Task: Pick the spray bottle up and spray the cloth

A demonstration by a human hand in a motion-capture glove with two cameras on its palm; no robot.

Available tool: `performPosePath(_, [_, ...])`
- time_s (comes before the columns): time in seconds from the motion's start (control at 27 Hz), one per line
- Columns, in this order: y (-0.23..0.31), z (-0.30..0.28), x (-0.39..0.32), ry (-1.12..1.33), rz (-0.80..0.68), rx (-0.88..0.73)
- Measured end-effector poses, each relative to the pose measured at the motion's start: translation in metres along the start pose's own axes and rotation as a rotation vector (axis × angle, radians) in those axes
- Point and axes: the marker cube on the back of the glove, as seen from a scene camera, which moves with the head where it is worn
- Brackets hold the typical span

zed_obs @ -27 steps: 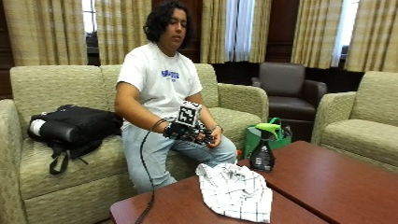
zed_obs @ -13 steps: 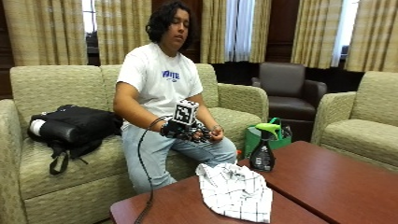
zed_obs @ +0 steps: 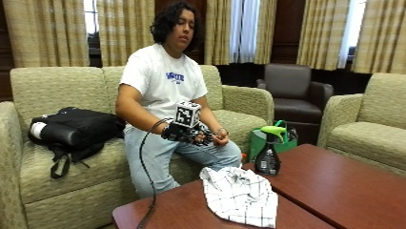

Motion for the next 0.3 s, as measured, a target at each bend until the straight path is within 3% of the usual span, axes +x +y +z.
performPosePath(0.3, [0.0026, 0.0065, -0.0031, 0.028, -0.017, -0.012])
